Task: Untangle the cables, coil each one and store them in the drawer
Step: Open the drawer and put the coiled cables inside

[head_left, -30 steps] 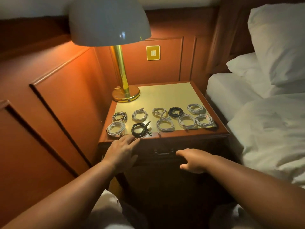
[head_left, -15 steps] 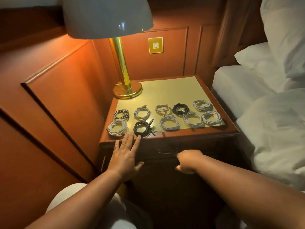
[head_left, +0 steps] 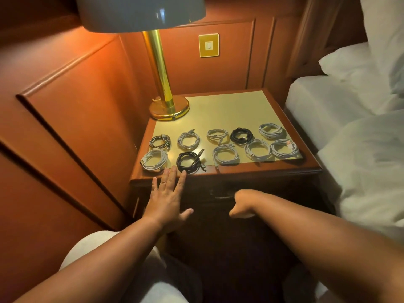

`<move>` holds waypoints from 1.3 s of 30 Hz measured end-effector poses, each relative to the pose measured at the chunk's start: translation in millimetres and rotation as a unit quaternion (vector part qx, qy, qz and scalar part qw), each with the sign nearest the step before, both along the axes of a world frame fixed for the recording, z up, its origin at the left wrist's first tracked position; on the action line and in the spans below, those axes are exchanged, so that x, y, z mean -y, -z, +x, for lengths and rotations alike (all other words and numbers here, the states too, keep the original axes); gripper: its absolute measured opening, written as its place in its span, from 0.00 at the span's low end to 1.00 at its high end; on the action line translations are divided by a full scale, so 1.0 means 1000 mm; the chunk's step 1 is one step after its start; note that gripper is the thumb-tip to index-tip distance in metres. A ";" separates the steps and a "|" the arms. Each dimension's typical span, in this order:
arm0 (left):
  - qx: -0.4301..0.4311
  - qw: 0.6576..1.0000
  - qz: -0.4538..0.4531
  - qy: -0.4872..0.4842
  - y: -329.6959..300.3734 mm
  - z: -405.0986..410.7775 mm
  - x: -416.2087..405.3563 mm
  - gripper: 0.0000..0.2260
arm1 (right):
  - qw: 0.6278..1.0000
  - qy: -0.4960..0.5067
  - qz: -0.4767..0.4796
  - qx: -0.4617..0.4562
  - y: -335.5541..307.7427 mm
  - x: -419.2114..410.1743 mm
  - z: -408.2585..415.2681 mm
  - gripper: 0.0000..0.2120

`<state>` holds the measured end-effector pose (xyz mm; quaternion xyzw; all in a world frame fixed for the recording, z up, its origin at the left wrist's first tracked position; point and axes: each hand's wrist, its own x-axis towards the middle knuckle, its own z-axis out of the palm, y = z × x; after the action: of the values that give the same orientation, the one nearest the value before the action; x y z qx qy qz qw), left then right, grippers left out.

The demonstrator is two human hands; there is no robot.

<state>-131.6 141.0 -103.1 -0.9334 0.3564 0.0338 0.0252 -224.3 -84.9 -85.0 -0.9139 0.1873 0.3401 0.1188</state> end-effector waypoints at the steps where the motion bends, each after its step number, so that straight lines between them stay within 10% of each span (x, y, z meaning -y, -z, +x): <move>1: -0.003 1.000 0.002 0.000 -0.001 0.001 -0.001 0.49 | 1.000 0.000 0.003 0.002 -0.001 -0.001 0.000 0.22; 9: -0.029 0.999 0.013 0.013 -0.009 0.002 -0.003 0.50 | 0.996 0.008 0.081 -0.026 -0.009 -0.011 -0.029 0.41; 16: -0.063 0.997 -0.022 0.025 -0.010 -0.006 -0.009 0.49 | 0.996 -0.008 0.086 -0.018 -0.019 -0.026 -0.070 0.35; 24: -0.075 0.994 -0.075 0.007 -0.007 -0.025 -0.038 0.28 | 0.957 -0.027 -0.043 0.286 -0.026 0.007 -0.109 0.19; 39: -0.160 0.986 -0.002 -0.043 -0.014 -0.026 -0.049 0.31 | 0.976 0.017 -0.101 0.192 -0.007 0.038 -0.128 0.33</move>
<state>-157.3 189.6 -88.9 -0.9306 0.3151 0.1828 -0.0354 -351.9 -123.1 -77.9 -0.9660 0.2100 0.1360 0.0657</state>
